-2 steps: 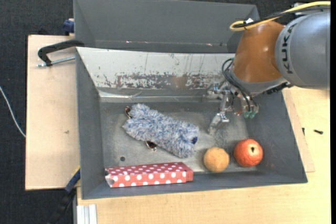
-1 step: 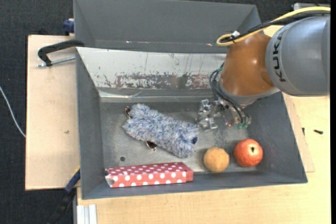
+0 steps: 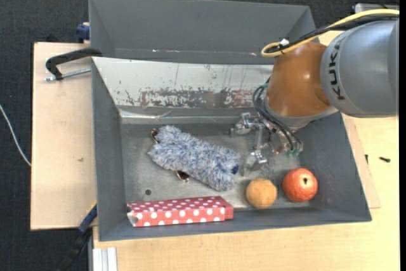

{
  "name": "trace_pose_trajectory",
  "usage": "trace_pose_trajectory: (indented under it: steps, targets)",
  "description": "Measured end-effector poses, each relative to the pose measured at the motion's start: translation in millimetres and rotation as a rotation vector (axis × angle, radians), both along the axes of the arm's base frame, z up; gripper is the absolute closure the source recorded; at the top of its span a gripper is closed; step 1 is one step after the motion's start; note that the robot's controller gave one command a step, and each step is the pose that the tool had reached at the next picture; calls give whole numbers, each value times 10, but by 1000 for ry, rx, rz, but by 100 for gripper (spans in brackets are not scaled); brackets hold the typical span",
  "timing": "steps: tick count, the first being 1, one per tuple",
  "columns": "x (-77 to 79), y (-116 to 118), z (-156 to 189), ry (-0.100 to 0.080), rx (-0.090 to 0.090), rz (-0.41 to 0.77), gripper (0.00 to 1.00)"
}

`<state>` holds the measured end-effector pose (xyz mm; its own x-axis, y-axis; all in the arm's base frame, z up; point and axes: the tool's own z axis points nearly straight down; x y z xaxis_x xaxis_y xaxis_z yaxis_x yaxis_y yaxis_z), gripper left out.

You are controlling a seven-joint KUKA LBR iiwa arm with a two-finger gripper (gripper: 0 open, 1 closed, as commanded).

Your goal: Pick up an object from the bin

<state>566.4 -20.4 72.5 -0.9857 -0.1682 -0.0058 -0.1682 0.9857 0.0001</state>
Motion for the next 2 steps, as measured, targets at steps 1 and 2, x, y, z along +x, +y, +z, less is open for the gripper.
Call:
trace_pose_trajectory:
  steps: [1,2]
  targets:
    - [0,0,0,0,0,0,0]
    - [177,606,30,-5,2,-33,100]
